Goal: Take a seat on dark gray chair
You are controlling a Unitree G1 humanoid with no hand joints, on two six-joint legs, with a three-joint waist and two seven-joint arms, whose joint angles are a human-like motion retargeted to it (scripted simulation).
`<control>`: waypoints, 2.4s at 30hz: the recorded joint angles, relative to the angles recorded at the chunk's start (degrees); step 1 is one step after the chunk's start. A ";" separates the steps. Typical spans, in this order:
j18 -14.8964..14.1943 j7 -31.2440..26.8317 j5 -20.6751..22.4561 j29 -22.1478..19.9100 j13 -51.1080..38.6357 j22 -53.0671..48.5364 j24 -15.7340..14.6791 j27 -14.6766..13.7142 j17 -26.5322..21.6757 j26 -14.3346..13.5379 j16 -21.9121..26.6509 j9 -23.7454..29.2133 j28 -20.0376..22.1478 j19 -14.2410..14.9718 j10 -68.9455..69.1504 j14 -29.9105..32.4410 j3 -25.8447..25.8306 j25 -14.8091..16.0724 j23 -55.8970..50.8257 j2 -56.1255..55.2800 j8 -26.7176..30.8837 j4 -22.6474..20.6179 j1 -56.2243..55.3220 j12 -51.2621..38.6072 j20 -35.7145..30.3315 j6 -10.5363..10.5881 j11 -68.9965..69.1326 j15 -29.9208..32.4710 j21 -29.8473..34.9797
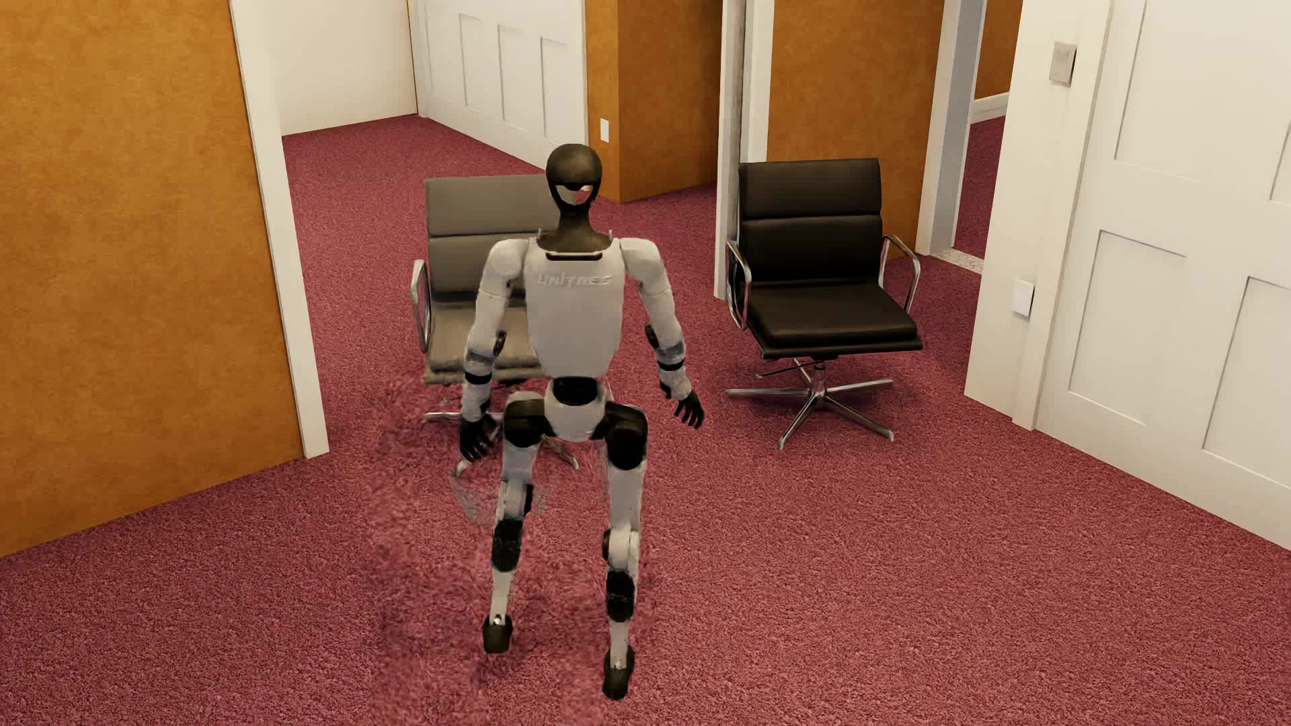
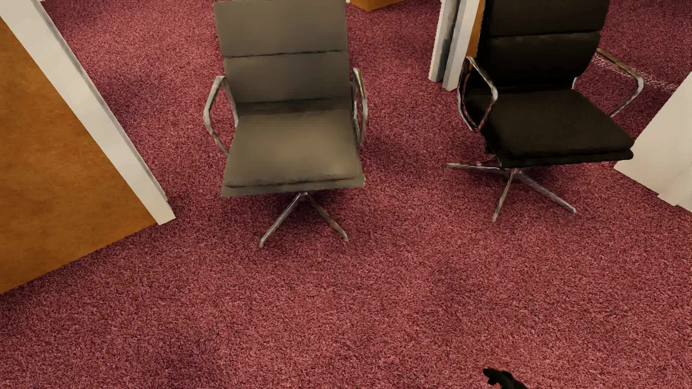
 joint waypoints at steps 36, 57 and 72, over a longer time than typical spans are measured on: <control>6.69 6.44 -3.30 4.02 13.73 -6.23 -4.14 -0.59 -3.58 2.72 12.40 4.96 -0.46 -1.37 -12.06 -11.61 -4.23 0.91 -2.58 -12.24 -2.97 -0.58 13.41 -18.75 -11.62 2.69 7.95 -1.20 -11.63; 0.02 -20.21 -8.59 -9.87 -17.68 -16.44 -7.39 0.52 -9.55 3.90 9.61 30.18 17.61 9.02 46.39 -23.37 -4.00 -0.32 -25.57 -74.04 15.01 10.13 -55.18 -21.46 -7.50 1.99 93.31 -27.87 4.70; -4.19 -15.06 -13.46 -15.67 -17.83 -4.94 -7.65 5.12 -1.84 6.28 3.84 31.21 14.81 10.35 49.45 -22.91 -3.93 7.59 -11.49 -64.43 15.34 13.80 -41.39 -20.66 -7.74 2.06 101.18 -30.06 6.08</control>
